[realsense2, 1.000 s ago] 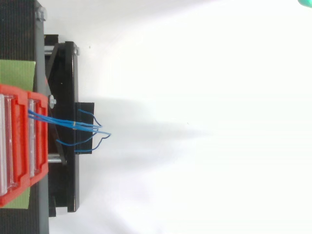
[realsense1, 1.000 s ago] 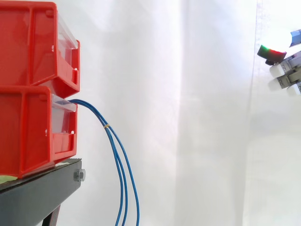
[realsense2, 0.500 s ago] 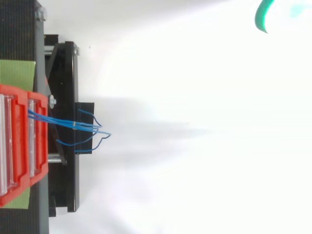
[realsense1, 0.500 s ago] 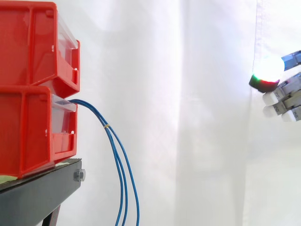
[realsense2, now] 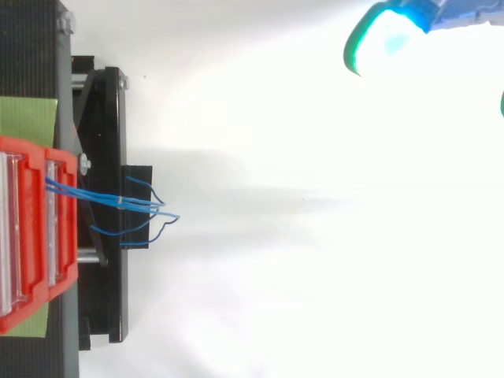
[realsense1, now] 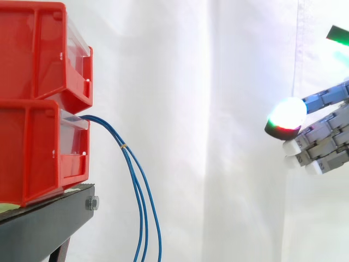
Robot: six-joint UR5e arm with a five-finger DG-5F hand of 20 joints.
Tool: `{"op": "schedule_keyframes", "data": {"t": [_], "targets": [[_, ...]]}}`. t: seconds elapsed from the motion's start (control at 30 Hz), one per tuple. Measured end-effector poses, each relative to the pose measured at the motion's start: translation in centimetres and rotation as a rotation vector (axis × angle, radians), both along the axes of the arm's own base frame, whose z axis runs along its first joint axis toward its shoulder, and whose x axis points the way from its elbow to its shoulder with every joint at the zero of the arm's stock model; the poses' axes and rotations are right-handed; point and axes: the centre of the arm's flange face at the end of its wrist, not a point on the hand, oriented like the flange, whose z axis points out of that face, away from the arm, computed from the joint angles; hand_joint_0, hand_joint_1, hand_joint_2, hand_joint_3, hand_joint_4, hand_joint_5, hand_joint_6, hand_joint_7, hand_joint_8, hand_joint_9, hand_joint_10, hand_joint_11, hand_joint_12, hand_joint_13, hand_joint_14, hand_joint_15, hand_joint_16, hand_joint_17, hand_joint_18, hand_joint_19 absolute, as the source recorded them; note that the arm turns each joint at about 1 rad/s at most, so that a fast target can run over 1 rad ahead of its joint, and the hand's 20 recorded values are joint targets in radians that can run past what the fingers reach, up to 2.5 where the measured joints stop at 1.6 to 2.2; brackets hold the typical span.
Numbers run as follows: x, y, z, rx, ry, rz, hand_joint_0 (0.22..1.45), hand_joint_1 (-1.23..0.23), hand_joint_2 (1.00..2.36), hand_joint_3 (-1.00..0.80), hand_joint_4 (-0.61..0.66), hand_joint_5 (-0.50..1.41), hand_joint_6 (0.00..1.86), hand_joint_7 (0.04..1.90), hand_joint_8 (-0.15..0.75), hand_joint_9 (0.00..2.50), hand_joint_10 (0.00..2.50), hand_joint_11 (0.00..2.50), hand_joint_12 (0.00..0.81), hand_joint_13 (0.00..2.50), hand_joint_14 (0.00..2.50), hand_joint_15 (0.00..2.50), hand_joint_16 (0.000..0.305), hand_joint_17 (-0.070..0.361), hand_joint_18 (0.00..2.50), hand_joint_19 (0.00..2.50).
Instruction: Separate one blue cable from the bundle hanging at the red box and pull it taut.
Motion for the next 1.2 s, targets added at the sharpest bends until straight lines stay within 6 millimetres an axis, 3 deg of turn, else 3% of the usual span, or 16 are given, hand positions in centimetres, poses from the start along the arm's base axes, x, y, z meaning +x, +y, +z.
{"op": "schedule_keyframes", "data": {"t": [0.1, 0.33, 0.47, 0.7, 0.83, 1.03, 1.2], "targets": [[0.6, 0.1, -1.4, -0.001, 0.007, -0.006, 0.47, -0.6, 1.0, -0.5, 0.18, -0.25, 0.5, 0.78, 0.27, 0.39, 0.01, 0.22, 0.3, 0.29, 0.0, 0.06, 0.037, 0.083, 0.17, 0.15], [3.4, 1.0, -6.6, 0.006, -0.006, 0.0, 0.47, -0.6, 1.0, -0.5, 0.19, -0.25, 0.5, 0.78, 0.272, 0.39, 0.01, 0.23, 0.304, 0.3, 0.0, 0.05, 0.037, 0.084, 0.17, 0.15], [4.6, 1.5, -8.3, 0.012, -0.041, 0.002, 0.47, -0.6, 1.0, -0.5, 0.19, -0.25, 0.5, 0.78, 0.274, 0.39, 0.01, 0.23, 0.306, 0.3, 0.0, 0.05, 0.038, 0.085, 0.17, 0.14], [5.6, 1.7, -8.5, 0.013, -0.068, -0.03, 0.48, -0.59, 1.0, -0.5, 0.19, -0.25, 0.5, 0.78, 0.273, 0.4, 0.01, 0.23, 0.307, 0.3, 0.0, 0.06, 0.038, 0.086, 0.17, 0.15], [7.3, 2.2, -8.7, 0.005, -0.075, -0.036, 0.48, -0.59, 1.0, -0.5, 0.19, -0.24, 0.5, 0.78, 0.275, 0.4, 0.01, 0.23, 0.307, 0.29, 0.0, 0.05, 0.038, 0.086, 0.17, 0.15], [9.5, 3.4, -6.8, -0.072, -0.132, -0.024, 0.48, -0.59, 1.0, -0.5, 0.19, -0.24, 0.5, 0.78, 0.274, 0.4, 0.01, 0.23, 0.307, 0.29, 0.0, 0.06, 0.038, 0.086, 0.16, 0.15], [10.1, 4.3, -6.0, -0.132, -0.145, -0.033, 0.48, -0.59, 1.0, -0.5, 0.19, -0.24, 0.5, 0.78, 0.274, 0.4, 0.01, 0.23, 0.307, 0.29, 0.0, 0.06, 0.038, 0.086, 0.16, 0.14]]}}
